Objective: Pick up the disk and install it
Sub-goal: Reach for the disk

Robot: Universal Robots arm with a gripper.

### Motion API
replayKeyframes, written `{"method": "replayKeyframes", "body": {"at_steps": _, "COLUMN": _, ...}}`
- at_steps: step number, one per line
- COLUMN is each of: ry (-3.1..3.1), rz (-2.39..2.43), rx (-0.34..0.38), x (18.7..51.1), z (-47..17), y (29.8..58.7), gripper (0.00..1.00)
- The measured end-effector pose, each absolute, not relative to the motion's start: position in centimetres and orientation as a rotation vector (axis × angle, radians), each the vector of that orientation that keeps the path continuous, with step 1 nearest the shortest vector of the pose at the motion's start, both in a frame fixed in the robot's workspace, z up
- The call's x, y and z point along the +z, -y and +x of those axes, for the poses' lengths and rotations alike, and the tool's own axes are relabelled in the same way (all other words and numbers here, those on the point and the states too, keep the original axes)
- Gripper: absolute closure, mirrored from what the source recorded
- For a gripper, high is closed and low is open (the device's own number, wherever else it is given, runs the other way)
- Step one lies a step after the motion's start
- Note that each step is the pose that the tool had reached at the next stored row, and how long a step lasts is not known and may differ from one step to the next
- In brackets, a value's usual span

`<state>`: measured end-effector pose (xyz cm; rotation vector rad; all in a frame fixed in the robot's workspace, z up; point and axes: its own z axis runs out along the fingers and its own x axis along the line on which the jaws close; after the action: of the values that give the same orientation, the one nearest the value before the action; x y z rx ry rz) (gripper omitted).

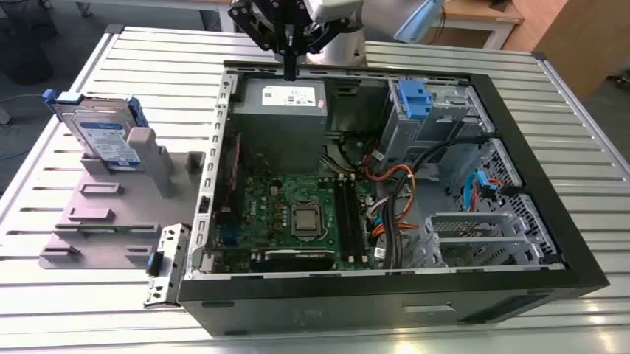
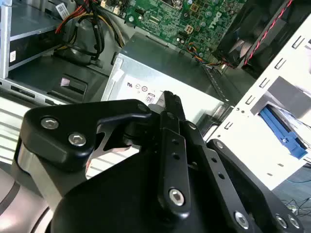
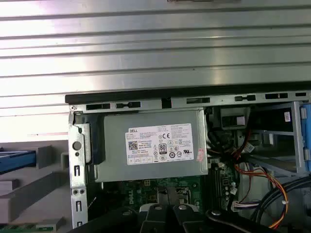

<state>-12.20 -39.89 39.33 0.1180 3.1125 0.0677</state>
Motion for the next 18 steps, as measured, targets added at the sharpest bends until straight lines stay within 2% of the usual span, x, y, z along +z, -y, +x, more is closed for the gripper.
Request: {"method": "replayKeyframes", "body": {"at_steps": 18, "ry": -3.112, "rz": 0.118, "rx": 0.068, "x": 39.33, "z": -12.52, "y": 39.89, "gripper": 0.89}}
